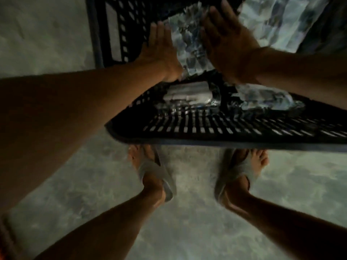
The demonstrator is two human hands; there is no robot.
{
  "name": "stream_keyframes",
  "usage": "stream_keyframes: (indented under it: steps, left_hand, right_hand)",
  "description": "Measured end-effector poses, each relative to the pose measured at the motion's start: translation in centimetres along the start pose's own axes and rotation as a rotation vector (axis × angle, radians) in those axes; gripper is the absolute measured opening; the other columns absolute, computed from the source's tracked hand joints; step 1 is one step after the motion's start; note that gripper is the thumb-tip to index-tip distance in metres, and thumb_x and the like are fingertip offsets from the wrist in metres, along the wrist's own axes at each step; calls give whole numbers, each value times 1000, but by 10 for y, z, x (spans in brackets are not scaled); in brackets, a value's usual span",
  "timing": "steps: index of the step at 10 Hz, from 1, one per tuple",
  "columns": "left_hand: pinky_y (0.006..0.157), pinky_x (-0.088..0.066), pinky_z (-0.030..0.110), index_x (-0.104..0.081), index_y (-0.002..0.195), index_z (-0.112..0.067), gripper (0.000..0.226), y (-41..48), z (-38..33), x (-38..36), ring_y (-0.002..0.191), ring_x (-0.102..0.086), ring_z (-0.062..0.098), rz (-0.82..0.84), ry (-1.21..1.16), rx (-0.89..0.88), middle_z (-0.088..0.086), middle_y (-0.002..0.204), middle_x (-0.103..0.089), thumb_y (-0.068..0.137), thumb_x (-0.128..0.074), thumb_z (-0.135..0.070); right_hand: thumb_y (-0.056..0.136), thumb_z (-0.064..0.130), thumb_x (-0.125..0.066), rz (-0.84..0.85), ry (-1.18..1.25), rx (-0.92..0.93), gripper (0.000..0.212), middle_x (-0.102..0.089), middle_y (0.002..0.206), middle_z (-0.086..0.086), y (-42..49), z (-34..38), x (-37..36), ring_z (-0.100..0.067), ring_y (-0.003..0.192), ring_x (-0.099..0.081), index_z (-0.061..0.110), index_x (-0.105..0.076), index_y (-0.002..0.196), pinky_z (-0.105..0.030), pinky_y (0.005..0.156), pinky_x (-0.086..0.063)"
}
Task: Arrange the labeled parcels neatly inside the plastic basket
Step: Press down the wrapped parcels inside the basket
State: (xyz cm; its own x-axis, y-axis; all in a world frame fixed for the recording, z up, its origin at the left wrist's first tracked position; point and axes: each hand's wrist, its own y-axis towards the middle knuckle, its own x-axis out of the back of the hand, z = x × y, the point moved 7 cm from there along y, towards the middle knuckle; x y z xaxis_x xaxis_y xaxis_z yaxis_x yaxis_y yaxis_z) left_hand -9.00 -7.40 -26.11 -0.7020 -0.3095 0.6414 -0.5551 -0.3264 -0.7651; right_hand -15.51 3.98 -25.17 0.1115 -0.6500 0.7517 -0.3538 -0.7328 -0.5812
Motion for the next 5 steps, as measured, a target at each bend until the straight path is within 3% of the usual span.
stream_keyframes:
  steps: [1,2,3,4,5]
  left_hand:
    - [123,-8,49,25,152,-5,104,22,-1,-18,150,24,32,52,135,12,15,160,32,92,-56,-33]
    - [123,-7,50,27,151,-2,98,31,-4,-31,148,25,36,10,163,56,18,159,33,93,-48,-25]
    - [123,1,46,22,151,1,95,39,-7,-29,150,21,37,-137,95,69,19,161,27,95,-48,-30]
    - [122,2,41,27,148,5,88,41,-6,-31,149,21,38,-222,120,101,21,160,28,87,-10,-48]
    - [124,-1,43,26,147,6,84,37,-9,-34,149,21,39,-206,124,111,23,159,28,89,-13,-40]
  right_hand:
    - [91,56,-39,110,-215,-11,92,-1,165,-23,15,15,-23,-44,151,5,2,-4,157,-63,120,4]
    - [97,53,-28,2,-371,-5,82,-4,164,-27,29,26,-25,-51,149,5,-1,-8,155,-70,114,12]
    - [103,17,-22,-87,-373,26,57,-12,157,-40,39,33,-24,-62,142,-8,-17,-13,148,-74,105,11]
    - [88,-12,-5,-186,-355,-42,48,-21,141,-50,42,33,-22,-69,129,-22,-40,-1,127,-73,111,-12]
    - [102,12,-25,-144,-349,24,56,-19,147,-50,51,42,-35,-72,129,-16,-29,-20,140,-79,106,-2]
